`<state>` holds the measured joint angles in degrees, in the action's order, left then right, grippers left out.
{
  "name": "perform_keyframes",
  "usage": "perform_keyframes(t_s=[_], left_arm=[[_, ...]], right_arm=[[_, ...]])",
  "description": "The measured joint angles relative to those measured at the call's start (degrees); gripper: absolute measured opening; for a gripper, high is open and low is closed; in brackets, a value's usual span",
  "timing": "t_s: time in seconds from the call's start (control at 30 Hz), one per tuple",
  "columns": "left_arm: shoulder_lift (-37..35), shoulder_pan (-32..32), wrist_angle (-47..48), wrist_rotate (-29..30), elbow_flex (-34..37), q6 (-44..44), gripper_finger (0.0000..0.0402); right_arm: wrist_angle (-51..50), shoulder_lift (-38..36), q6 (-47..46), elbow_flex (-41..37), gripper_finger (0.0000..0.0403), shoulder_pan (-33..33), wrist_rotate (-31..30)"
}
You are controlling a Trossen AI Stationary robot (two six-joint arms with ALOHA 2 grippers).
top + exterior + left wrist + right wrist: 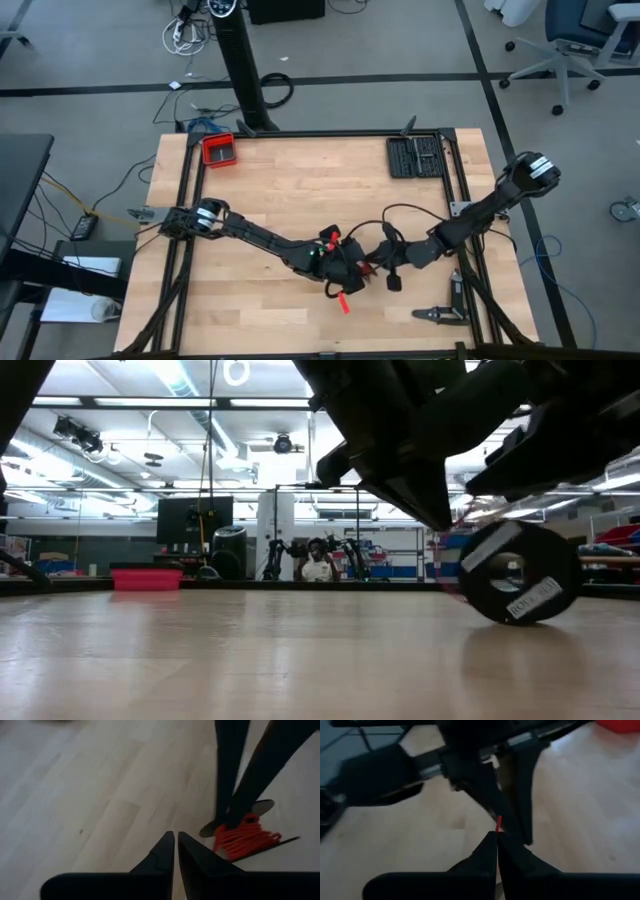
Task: Coil cords
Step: Coil the red wire onto the spool
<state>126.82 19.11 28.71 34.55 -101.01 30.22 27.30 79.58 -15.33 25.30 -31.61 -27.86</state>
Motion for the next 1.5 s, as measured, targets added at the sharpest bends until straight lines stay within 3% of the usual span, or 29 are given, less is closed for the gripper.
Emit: perform_keyframes(t_s=[0.33,0.57,1.1,1.4,1.5], left_arm=[[0.0,0.1,-4.0,-2.3,0.0,-4.5,0.0028],[0.0,0.1,-4.2,-4.2,0.0,-4.8,0.0028],[0.0,0.1,-5.3,-6.7,0.0,-6.0,0.0028],[0.0,0.0,-9.6,-17.0,0.0,-9.1,0.0028],[0.0,0.1,-9.6,-18.0,0.0,-10.9,0.0028]], right_arm=[[-9.2,-7.1,-6.2,0.0,0.0002,-1.8,2.3],[-16.1,-7.6,-11.1,0.0,0.0002,-5.0,2.0],[-15.2,-7.7,-10.7,0.0,0.0004,-13.2,-4.3],[-14.2,-7.7,-9.1,0.0,0.0002,-14.7,-3.2],[-14.1,-7.7,-9.1,0.0,0.0004,-15.6,-2.6]])
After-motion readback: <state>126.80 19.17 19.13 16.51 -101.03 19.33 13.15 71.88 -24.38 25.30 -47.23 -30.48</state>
